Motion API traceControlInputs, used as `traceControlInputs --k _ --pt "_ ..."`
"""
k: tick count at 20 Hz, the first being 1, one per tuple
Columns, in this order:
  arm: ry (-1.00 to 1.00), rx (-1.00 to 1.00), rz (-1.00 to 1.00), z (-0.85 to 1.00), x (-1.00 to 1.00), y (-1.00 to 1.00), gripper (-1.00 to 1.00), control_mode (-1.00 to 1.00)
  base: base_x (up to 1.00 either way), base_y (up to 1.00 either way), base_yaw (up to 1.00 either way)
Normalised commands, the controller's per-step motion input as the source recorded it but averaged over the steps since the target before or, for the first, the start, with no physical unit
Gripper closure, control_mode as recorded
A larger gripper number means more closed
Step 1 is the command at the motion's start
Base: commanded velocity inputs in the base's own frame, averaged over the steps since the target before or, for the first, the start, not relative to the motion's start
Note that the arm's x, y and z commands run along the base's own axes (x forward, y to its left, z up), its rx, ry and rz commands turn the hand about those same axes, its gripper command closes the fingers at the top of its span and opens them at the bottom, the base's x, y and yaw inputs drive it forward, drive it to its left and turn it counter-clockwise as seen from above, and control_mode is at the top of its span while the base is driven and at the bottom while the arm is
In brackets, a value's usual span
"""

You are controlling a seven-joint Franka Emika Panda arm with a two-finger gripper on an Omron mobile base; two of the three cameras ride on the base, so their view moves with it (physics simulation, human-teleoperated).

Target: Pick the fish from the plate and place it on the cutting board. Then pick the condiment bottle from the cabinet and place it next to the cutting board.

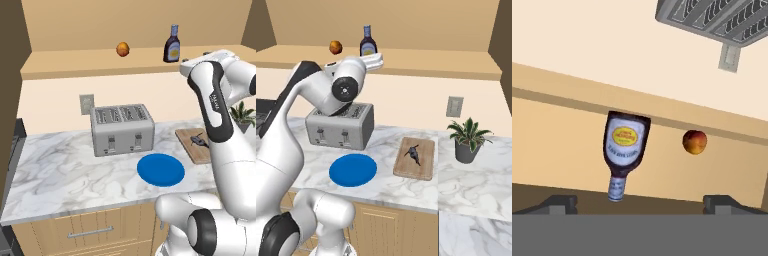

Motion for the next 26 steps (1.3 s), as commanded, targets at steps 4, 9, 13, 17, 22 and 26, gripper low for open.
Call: traceControlInputs --k 4,9,13,17,22,26 --pt "0.00 0.12 0.00 0.11 0.00 0.00 -1.00 -1.00 0.00 0.00 0.00" --pt "0.00 0.12 0.00 0.26 0.00 0.00 -1.00 -1.00 0.00 0.00 0.00" --pt "0.00 0.12 0.00 0.26 0.00 0.00 -1.00 -1.00 0.00 0.00 0.00" --pt "0.00 0.10 0.00 0.20 0.00 0.00 -1.00 -1.00 0.00 0.00 0.00" --pt "0.00 0.08 0.00 0.14 0.00 0.00 -1.00 -1.00 0.00 0.00 0.00" --pt "0.00 0.08 0.00 0.14 -0.01 0.00 -1.00 -1.00 0.00 0.00 0.00"
